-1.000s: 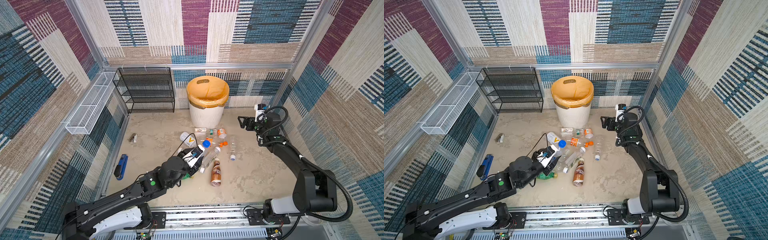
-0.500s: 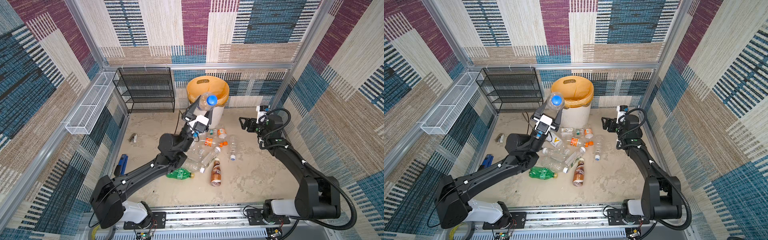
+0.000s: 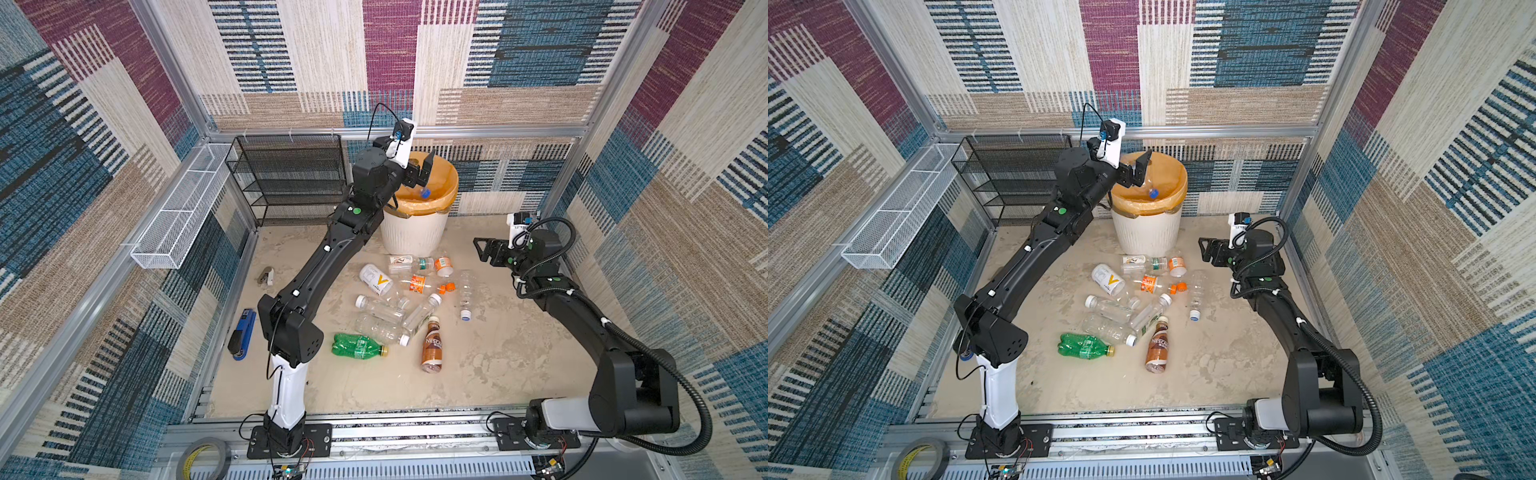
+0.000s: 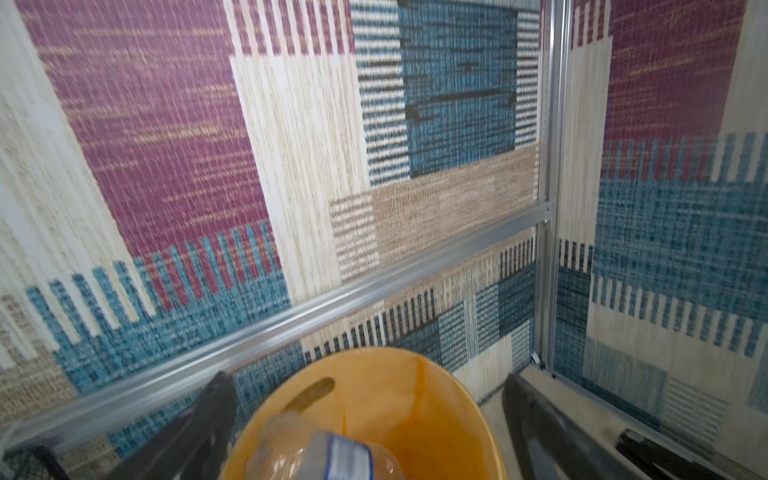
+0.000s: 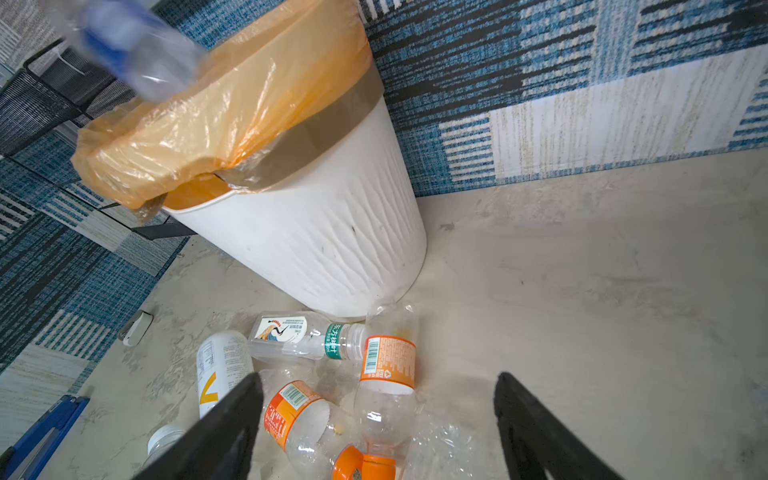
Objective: Throw the plastic bottles in the bin
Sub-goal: 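Lift the blue-capped bottle with the left gripper and carry it over the bin, then open the left gripper over the bin while the right gripper lowers onto a clear bottle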
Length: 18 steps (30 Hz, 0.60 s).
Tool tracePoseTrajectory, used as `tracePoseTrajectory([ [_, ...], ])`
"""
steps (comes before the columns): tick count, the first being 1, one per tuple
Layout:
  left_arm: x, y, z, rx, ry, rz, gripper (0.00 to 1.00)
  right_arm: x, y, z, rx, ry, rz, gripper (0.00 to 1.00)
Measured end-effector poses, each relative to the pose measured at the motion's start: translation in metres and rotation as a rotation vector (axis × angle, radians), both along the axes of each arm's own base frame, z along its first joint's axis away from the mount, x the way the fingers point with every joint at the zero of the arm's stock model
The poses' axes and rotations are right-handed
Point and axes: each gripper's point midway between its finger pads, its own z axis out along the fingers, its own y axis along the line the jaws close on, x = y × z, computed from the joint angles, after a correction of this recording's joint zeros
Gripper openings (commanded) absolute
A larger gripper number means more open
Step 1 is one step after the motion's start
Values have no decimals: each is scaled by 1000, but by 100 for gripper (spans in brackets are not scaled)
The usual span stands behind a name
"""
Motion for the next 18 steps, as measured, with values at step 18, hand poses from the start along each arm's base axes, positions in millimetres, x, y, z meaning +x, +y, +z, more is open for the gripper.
tracePoseTrajectory([
  [18, -69, 108, -55, 91, 223, 95, 96, -35, 18, -89, -98, 296, 17, 87],
])
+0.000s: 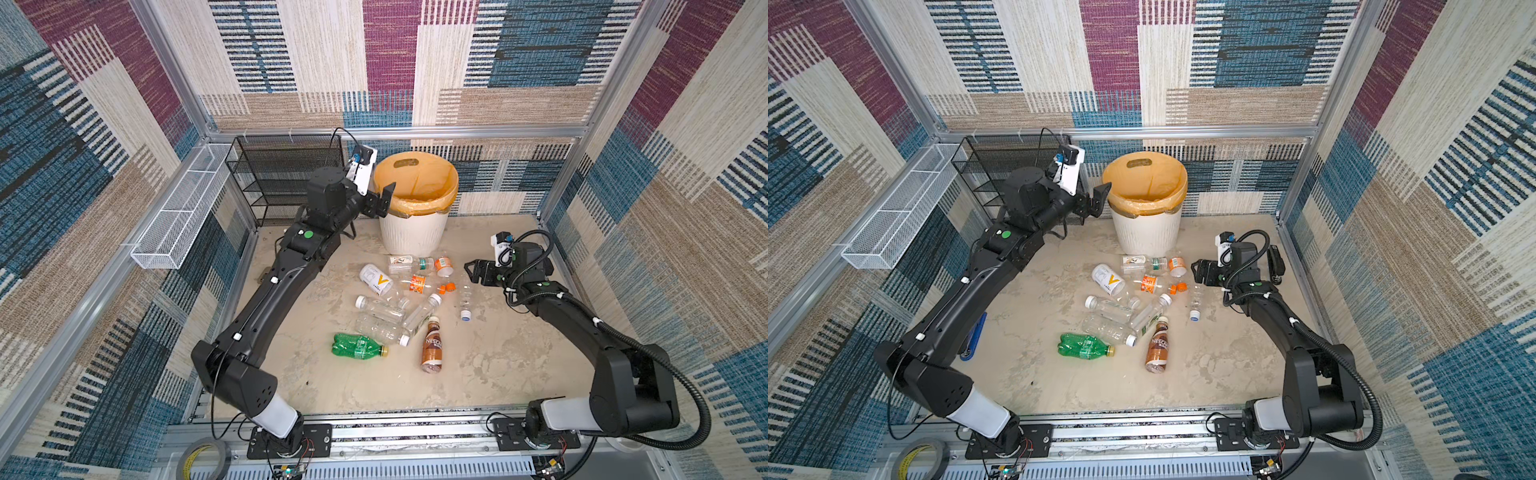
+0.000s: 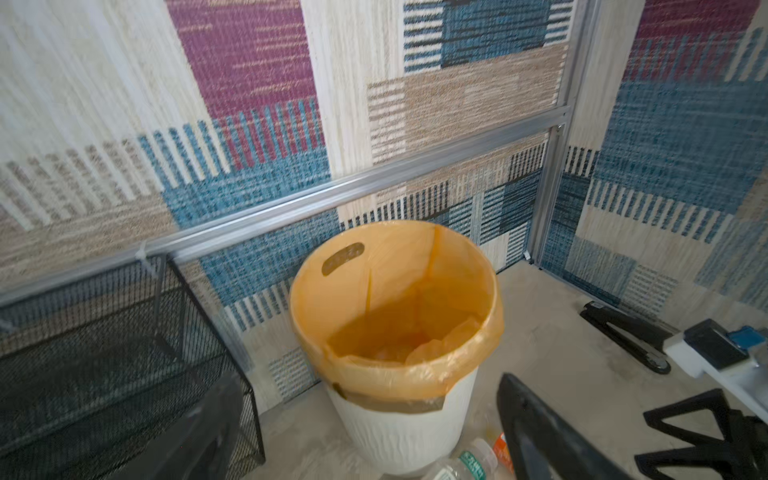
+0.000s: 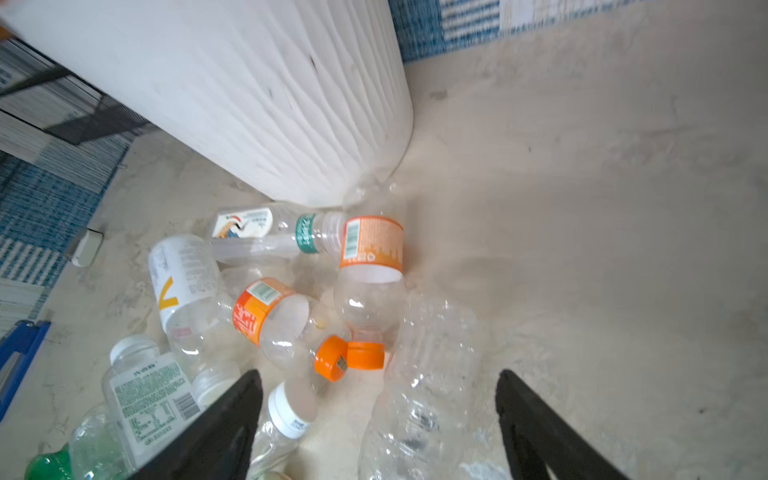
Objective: Throw the plastic bottles in the bin
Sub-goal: 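Open the left gripper over the bin while the right gripper lowers onto a clear bottle, then close the right gripper on the unlabelled clear bottle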
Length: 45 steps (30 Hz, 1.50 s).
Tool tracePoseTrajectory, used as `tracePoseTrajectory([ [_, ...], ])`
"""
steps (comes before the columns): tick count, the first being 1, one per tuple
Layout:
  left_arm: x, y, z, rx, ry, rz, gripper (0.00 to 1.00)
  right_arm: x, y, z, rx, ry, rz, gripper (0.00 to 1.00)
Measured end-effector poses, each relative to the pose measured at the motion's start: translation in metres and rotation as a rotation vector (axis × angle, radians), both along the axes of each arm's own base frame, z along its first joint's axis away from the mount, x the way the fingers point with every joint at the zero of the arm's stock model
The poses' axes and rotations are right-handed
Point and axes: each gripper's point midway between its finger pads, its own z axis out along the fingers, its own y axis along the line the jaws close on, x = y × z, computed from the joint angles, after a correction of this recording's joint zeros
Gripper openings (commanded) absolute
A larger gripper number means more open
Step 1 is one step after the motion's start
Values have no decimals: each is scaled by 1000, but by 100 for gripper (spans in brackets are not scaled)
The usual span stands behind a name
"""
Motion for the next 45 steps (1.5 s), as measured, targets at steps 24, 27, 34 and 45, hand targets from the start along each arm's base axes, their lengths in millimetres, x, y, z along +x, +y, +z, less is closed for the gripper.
tracePoseTrajectory([
  [24, -53, 61, -160, 18, 279, -8, 89, -2, 8, -90, -91, 264, -64, 85],
  [27, -53, 58, -156, 9, 265, -26, 89, 0, 5, -96, -100, 277, -85, 82],
  [34, -54, 54, -160, 7, 275, -47, 86, 6, 6, -107, -96, 295, -92, 76],
  [45, -53, 54, -163, 9, 283, -47, 83, 8, 6, -108, -93, 291, -100, 58],
])
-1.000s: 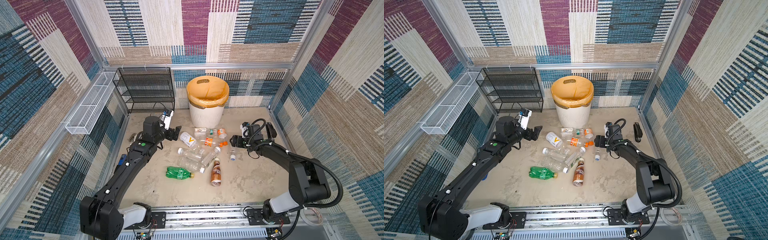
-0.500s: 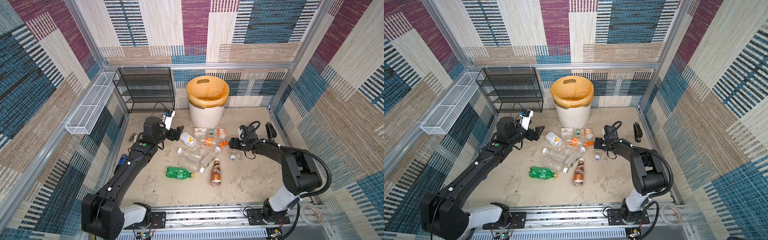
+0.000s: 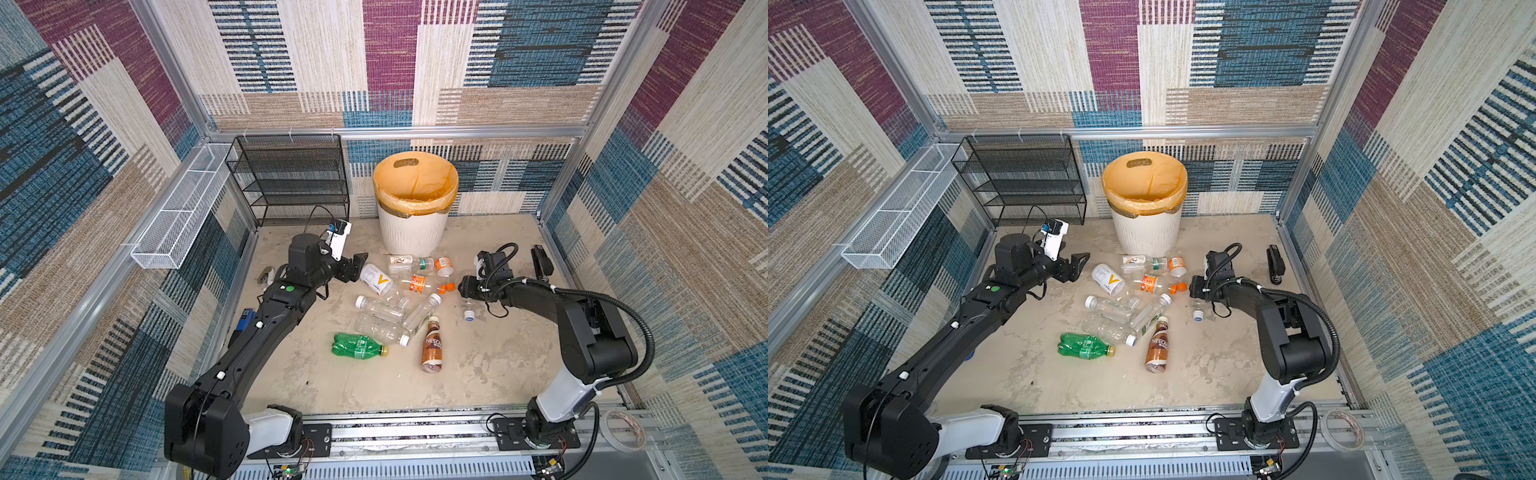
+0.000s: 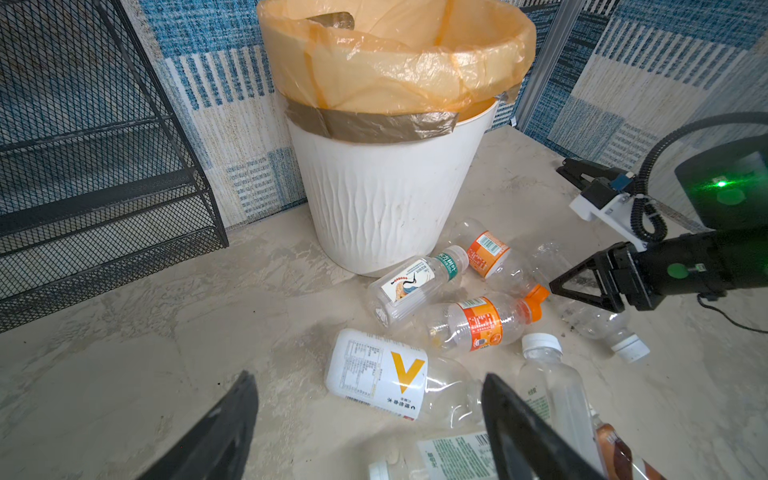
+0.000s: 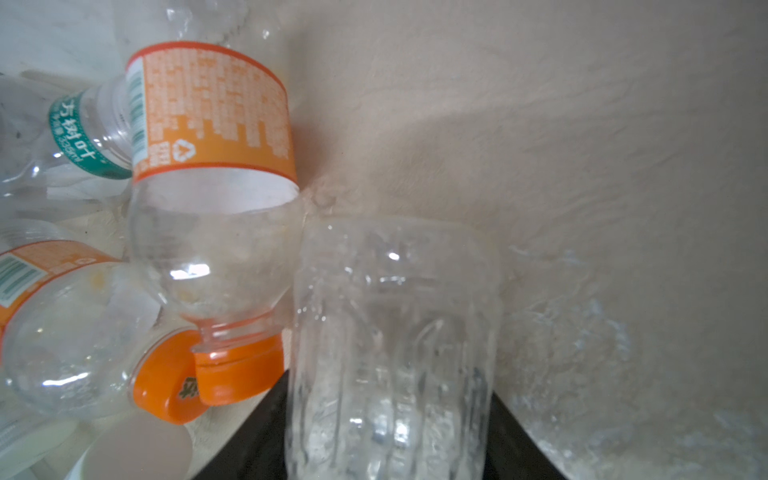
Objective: Throw the plastic bottles in the bin
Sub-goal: 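Close the right gripper on the unlabelled clear bottle, then lift the clear bottle with the right gripper and drop it into the bin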
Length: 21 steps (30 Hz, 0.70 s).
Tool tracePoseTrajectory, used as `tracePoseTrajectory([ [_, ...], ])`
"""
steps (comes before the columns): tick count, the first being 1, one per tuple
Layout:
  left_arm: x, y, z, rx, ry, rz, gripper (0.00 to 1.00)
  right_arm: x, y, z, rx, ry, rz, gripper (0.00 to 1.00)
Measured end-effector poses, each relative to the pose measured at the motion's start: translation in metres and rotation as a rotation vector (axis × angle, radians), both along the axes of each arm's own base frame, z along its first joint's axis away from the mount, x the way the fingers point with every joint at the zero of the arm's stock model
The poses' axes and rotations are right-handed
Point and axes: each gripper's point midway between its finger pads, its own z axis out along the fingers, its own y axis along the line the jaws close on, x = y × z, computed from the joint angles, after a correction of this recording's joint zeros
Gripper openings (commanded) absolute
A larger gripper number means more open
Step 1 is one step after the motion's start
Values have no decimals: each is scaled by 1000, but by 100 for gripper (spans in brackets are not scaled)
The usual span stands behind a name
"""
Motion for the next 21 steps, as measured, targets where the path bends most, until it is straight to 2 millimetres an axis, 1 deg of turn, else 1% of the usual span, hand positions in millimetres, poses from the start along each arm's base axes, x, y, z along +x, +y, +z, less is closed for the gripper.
tracePoseTrajectory([
  [5, -1, 0, -1, 1, 2, -2, 83, 1, 1, 6, 2, -12, 7, 57],
  [7, -2, 0, -3, 2, 5, -2, 82, 3, 1, 16, -2, -36, 16, 56],
  [8, -2, 0, -3, 2, 6, -2, 82, 5, 0, 24, -9, -58, 21, 54],
  [10, -2, -1, -3, 1, 6, -5, 81, 11, 0, 42, -20, -105, 32, 53],
  [14, -2, -1, -4, -1, 4, -8, 81, 20, -4, 88, -42, -232, 44, 53],
  [16, -2, -2, -5, -2, 6, -10, 80, 22, -6, 111, -34, -297, 39, 52],
  [21, -4, -5, -10, -6, 17, -30, 79, 20, 2, 164, 32, -474, 61, 52],
])
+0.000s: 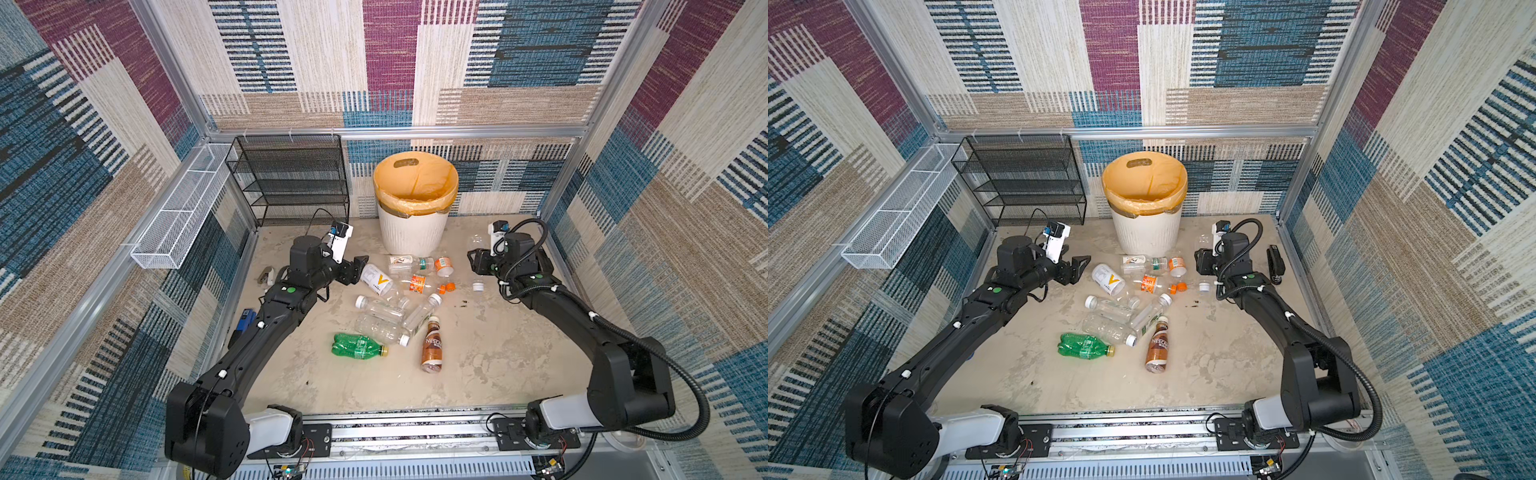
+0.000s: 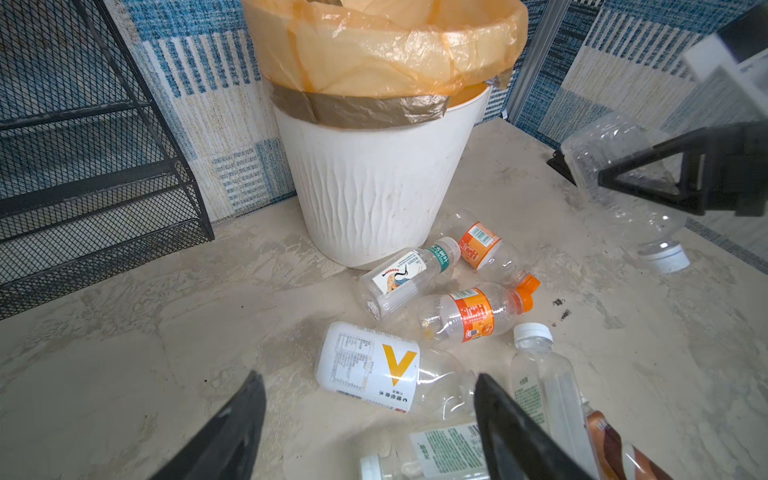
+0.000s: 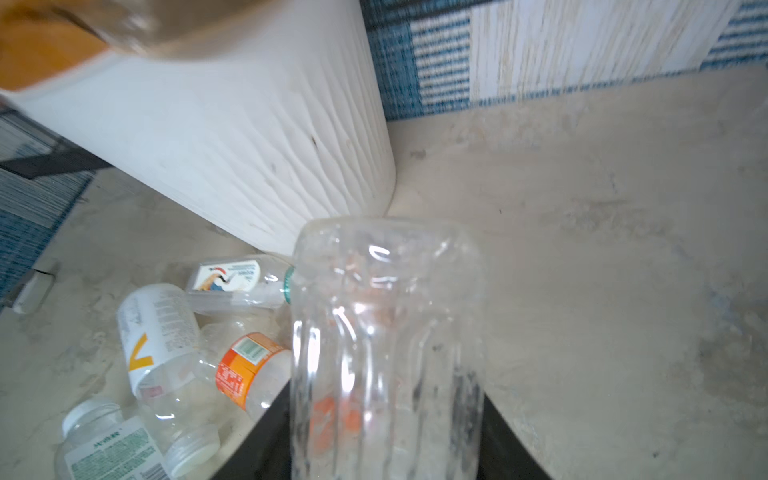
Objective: Throw the plastic bottles in the bin
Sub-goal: 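Lift the clear bottle with the right gripper and drop it into the bin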
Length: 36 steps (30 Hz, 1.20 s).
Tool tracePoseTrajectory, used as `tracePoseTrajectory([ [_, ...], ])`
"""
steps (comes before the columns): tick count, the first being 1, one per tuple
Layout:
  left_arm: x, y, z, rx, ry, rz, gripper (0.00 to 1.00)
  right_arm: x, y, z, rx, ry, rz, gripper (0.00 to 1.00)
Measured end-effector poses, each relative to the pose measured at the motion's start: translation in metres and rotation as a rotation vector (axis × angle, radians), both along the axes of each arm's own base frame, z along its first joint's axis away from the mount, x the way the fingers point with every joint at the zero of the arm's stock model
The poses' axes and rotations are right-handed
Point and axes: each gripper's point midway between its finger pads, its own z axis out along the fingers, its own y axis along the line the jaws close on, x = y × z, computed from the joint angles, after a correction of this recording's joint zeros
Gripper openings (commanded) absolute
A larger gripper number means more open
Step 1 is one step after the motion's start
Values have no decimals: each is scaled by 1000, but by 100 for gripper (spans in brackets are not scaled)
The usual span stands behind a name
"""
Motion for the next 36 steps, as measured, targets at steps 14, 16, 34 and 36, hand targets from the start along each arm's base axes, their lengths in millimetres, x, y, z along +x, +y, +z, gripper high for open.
tracePoseTrajectory([
  [14, 0, -1, 0, -5, -15, -3, 78, -83, -5, 206, 101, -890, 61, 51],
  [16, 0, -1, 1, -6, -19, -5, 78, -99, -8, 234, 109, -1019, 56, 51],
  [34, -25, 0, 30, -54, -88, 14, 82, 117, 104, 341, 182, -906, 334, 99],
  [36, -34, 5, 25, -58, -78, 35, 83, 141, 110, 323, 142, -784, 342, 99],
])
